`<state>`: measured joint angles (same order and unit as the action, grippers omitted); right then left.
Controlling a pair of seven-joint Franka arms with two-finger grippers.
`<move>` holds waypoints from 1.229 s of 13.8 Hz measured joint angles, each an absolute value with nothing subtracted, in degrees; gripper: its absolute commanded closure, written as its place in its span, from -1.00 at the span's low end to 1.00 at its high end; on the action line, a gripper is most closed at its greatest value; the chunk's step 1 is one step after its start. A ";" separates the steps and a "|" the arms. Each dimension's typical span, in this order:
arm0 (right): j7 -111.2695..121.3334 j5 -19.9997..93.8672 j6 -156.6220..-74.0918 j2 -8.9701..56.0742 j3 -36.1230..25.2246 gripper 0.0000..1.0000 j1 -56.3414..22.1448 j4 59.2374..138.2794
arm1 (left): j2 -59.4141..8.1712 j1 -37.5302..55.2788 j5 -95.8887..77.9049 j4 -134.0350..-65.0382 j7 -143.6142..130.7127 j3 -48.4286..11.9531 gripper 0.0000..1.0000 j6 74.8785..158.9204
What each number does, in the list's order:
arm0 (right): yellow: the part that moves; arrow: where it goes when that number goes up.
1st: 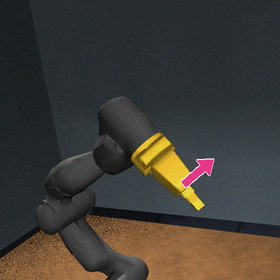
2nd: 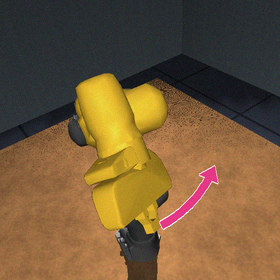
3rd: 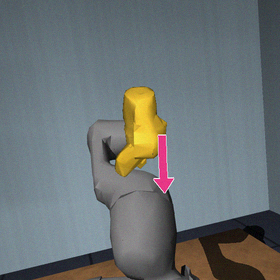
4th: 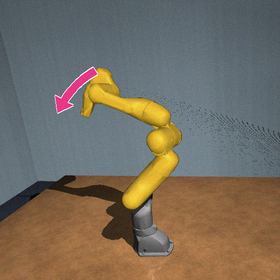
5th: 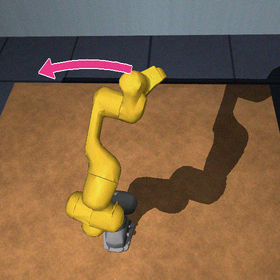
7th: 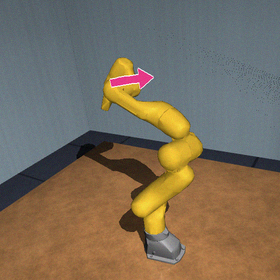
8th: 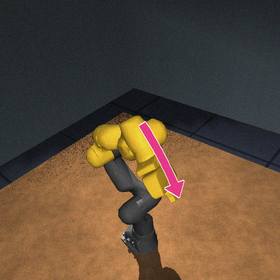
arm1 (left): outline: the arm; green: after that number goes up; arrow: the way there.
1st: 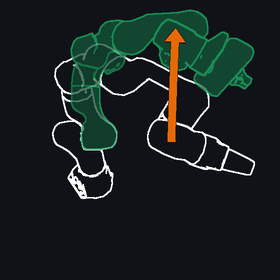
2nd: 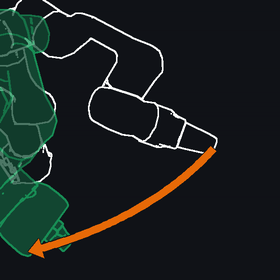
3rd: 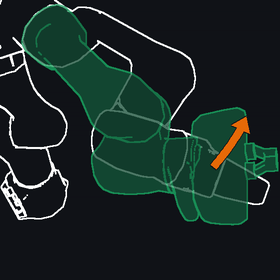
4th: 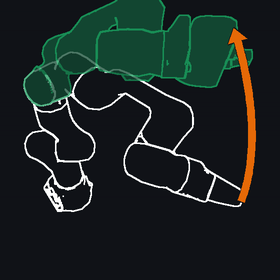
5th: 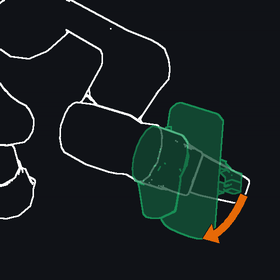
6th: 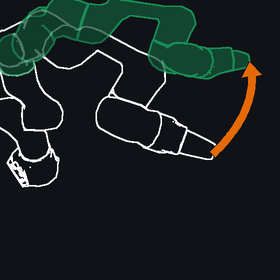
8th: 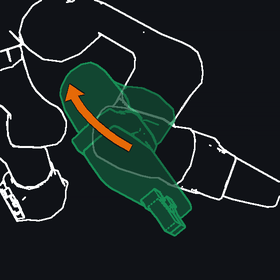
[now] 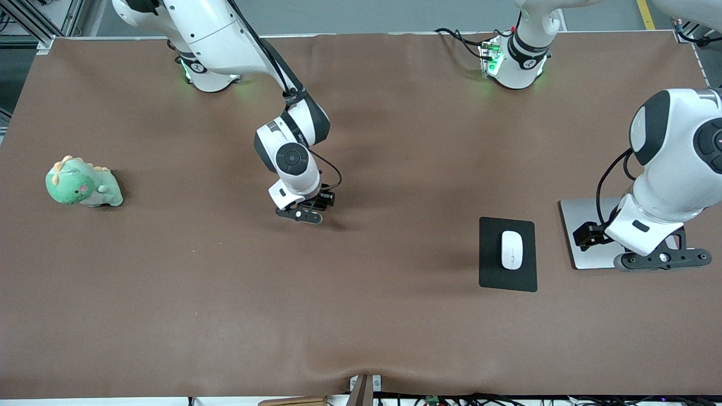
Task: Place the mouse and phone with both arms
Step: 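Lower the mouse onto the pad while the right gripper grasps the phone, then carry the phone toward the toy with the right gripper while the left withdraws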
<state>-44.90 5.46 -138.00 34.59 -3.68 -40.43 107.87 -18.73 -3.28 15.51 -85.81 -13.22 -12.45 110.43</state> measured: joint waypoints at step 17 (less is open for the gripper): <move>13.49 3.79 -125.84 25.20 -5.42 0.75 7.69 107.99 | -2.20 -5.74 4.37 -83.28 -13.00 -12.52 -1.00 84.28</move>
